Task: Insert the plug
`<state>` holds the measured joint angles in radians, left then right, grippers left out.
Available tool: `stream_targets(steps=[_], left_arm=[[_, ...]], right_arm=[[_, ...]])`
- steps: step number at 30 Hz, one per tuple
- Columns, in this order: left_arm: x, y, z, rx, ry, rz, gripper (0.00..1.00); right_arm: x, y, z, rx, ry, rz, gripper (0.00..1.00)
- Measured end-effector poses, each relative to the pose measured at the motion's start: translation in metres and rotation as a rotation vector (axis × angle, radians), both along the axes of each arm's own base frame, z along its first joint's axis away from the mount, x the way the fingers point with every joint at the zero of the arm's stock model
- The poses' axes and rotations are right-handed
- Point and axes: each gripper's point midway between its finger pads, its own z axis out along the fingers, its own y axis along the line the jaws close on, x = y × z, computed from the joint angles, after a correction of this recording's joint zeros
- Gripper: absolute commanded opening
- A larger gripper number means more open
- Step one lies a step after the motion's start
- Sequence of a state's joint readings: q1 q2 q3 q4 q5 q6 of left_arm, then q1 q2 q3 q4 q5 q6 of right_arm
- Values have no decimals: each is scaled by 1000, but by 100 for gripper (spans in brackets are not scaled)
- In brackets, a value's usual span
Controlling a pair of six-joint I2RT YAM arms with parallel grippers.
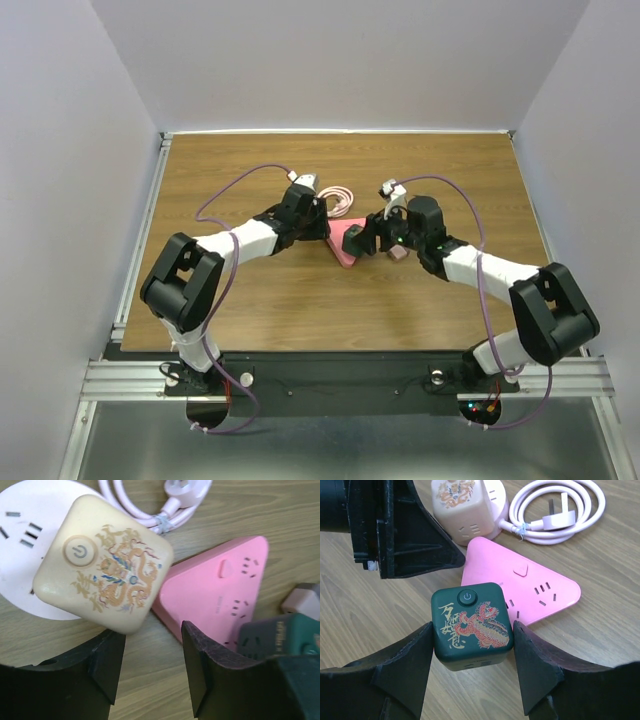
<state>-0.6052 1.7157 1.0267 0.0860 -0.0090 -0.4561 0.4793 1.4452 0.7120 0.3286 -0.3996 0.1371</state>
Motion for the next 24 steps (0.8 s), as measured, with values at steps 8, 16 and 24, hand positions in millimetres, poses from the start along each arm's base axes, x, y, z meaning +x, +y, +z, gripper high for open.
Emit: stream_targets(steps=[8,16,24], left_arm=[[0,-14,0,-59,9,-26,59],[3,-17,-10,-54,30,-24,59],[4,-19,-11,-59,29,-22,59]], right_arm=[[8,6,10,23,-44,14,0],[9,9,7,26,-46,30,0],[11,10,7,29,-52,33,0]])
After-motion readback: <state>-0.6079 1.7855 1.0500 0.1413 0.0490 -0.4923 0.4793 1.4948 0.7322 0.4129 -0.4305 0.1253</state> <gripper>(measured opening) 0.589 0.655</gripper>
